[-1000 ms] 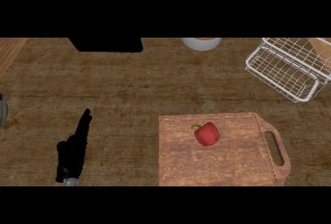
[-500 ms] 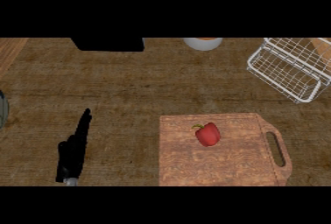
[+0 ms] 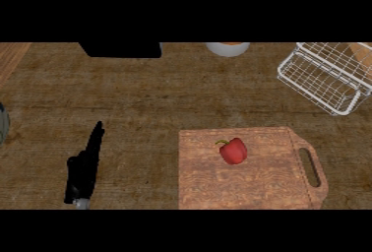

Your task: Pick the lemon from the cutting board and place it in the tiered basket

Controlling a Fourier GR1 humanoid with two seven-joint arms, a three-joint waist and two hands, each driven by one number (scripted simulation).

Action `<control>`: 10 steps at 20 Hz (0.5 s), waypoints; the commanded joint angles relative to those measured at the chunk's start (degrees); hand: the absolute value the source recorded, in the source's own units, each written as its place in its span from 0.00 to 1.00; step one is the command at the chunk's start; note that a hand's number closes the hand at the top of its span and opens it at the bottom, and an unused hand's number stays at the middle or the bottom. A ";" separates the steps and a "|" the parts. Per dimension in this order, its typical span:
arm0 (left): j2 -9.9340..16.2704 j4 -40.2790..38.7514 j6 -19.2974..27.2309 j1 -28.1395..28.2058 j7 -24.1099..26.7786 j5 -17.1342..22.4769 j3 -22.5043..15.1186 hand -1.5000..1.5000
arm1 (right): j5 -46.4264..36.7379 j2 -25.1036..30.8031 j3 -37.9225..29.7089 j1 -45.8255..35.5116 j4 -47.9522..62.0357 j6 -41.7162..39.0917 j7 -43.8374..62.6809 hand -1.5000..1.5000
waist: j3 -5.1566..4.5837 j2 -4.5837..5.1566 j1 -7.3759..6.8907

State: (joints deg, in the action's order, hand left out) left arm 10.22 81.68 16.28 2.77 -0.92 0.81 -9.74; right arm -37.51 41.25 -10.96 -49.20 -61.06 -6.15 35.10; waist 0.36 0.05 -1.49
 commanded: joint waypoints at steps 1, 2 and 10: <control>-0.38 -0.87 -1.29 0.64 -1.84 0.54 -0.06 0.50 | -2.09 -1.05 -0.58 -3.49 10.76 4.34 -4.45 1.00 | -0.35 0.34 0.06; 1.11 -4.64 -3.09 -2.58 -0.66 2.02 2.85 0.50 | -3.22 -2.97 0.48 -2.96 11.72 6.43 -4.85 1.00 | -0.36 0.42 0.23; -0.85 -3.85 -2.44 1.24 1.72 0.84 0.94 0.50 | 8.36 -7.48 -11.56 -4.89 20.67 12.51 -11.22 0.00 | -0.29 0.70 -0.39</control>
State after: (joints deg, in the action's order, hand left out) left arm 9.56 81.13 15.73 2.47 -0.06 0.43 -8.97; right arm -33.42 35.56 -17.92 -52.66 -45.28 3.76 27.05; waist 0.46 0.19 -1.57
